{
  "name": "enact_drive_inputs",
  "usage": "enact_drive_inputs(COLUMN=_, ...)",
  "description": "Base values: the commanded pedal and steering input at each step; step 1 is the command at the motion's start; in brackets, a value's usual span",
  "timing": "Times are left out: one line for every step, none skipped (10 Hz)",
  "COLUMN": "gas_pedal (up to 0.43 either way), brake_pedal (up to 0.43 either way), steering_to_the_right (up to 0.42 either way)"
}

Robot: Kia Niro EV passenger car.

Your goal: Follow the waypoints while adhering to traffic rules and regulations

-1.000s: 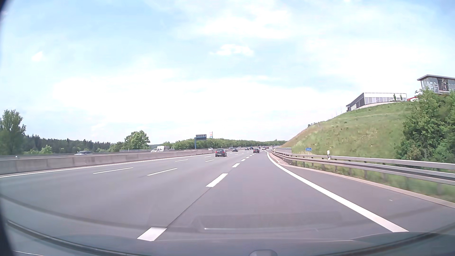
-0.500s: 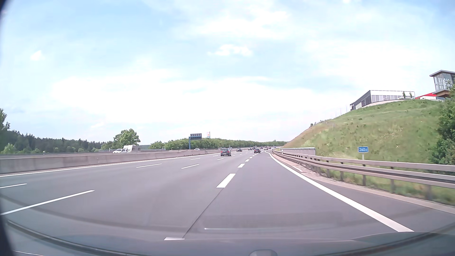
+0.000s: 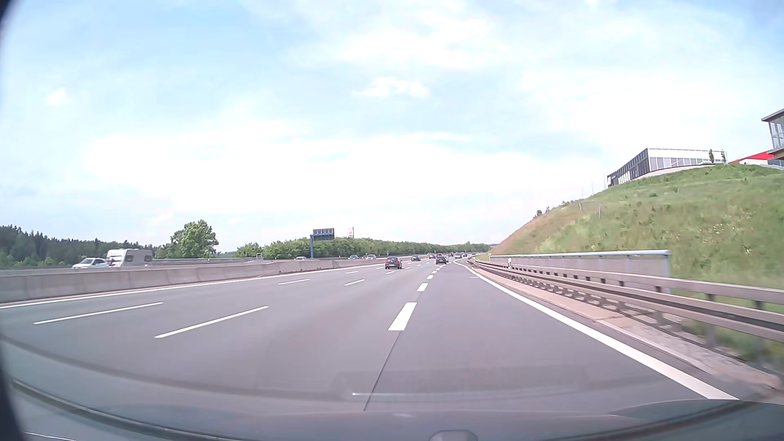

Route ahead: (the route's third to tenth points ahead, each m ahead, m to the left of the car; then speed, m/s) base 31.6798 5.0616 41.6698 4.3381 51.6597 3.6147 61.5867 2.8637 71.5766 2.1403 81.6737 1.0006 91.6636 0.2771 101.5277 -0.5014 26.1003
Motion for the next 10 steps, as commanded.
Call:
enact_drive_inputs(gas_pedal=0.5, brake_pedal=0.0, steering_to_the_right=0.007)
enact_drive_inputs(gas_pedal=0.488, brake_pedal=0.0, steering_to_the_right=0.007)
enact_drive_inputs(gas_pedal=0.488, brake_pedal=0.0, steering_to_the_right=0.007)
enact_drive_inputs(gas_pedal=0.48, brake_pedal=0.0, steering_to_the_right=0.006)
enact_drive_inputs(gas_pedal=0.469, brake_pedal=0.0, steering_to_the_right=0.006)
enact_drive_inputs(gas_pedal=0.449, brake_pedal=0.0, steering_to_the_right=0.007)
enact_drive_inputs(gas_pedal=0.449, brake_pedal=0.0, steering_to_the_right=0.006)
enact_drive_inputs(gas_pedal=0.449, brake_pedal=0.0, steering_to_the_right=0.006)
enact_drive_inputs(gas_pedal=0.449, brake_pedal=0.0, steering_to_the_right=0.006)
enact_drive_inputs(gas_pedal=0.449, brake_pedal=0.0, steering_to_the_right=0.005)
